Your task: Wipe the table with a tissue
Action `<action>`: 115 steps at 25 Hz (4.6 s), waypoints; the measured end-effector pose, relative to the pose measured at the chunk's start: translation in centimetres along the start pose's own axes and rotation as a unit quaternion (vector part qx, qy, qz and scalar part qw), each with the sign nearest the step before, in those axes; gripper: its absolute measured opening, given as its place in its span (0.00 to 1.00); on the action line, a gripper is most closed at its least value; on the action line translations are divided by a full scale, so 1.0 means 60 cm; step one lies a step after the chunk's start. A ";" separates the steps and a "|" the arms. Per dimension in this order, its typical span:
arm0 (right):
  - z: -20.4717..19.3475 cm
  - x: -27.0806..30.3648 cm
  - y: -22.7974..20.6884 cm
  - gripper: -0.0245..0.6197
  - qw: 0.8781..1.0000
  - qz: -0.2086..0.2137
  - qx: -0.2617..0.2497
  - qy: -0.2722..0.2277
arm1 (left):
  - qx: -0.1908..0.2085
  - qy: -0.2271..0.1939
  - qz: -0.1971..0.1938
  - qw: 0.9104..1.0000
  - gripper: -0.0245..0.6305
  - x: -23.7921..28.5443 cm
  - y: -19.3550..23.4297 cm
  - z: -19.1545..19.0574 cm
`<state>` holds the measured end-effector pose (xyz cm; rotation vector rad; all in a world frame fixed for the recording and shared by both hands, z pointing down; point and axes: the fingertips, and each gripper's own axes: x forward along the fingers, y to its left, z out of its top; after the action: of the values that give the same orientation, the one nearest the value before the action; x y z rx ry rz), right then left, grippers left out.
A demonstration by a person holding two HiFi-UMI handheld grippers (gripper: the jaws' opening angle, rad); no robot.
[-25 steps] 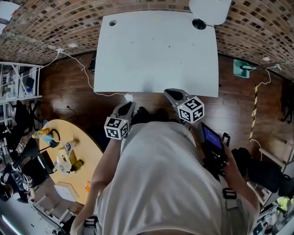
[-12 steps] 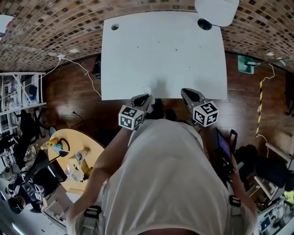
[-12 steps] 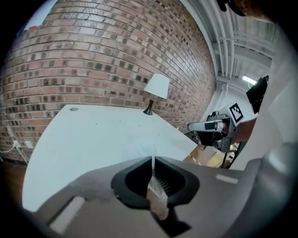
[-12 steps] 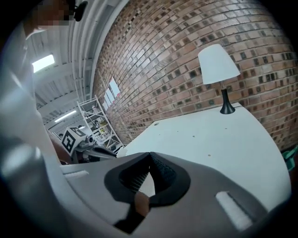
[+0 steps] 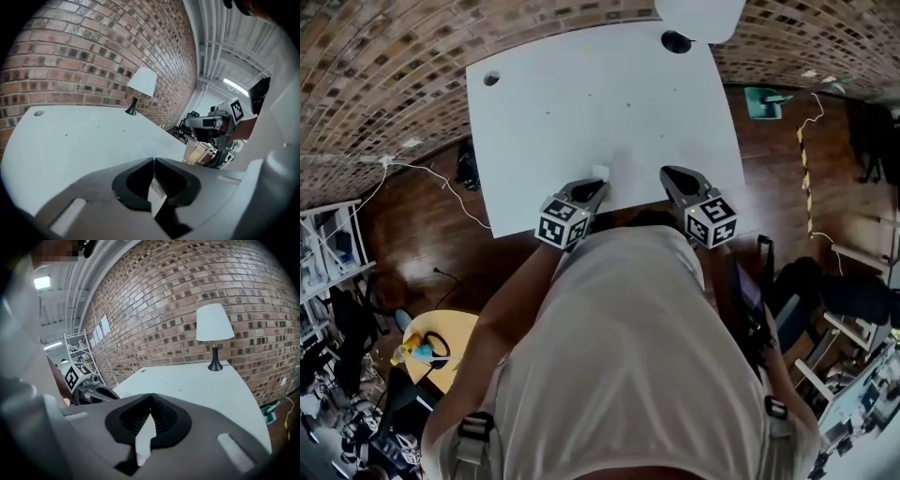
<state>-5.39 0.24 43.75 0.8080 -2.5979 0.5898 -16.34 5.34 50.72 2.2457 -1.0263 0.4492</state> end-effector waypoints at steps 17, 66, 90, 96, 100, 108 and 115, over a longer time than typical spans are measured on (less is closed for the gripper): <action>-0.032 -0.008 -0.146 0.05 0.999 0.000 0.038 0.022 | -0.030 0.019 0.022 0.999 0.07 0.126 0.006 0.039; -0.072 -0.093 -0.331 0.05 0.994 0.032 0.081 0.068 | -0.011 0.143 0.031 0.989 0.07 0.450 -0.036 0.088; -0.075 -0.066 -0.272 0.05 0.993 0.058 0.070 0.075 | -0.205 0.132 0.148 0.958 0.07 0.315 0.067 0.054; -0.075 -0.067 -0.270 0.05 0.993 0.057 0.067 0.077 | -0.067 0.229 0.115 0.964 0.07 0.302 0.052 0.035; -0.073 -0.068 -0.271 0.05 0.993 0.057 0.067 0.076 | -0.099 0.221 0.159 0.957 0.07 0.251 0.086 0.017; -0.061 -0.054 -0.260 0.05 0.994 0.064 0.058 0.072 | -0.098 0.141 0.335 0.927 0.07 0.108 0.197 0.029; -0.059 -0.051 -0.264 0.05 0.994 0.058 0.056 0.072 | -0.066 0.015 0.265 0.962 0.07 0.132 0.159 0.132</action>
<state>7.21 -8.53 49.83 0.6275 -2.5096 0.8039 -18.20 -9.08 52.78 1.8221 -1.5961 0.6128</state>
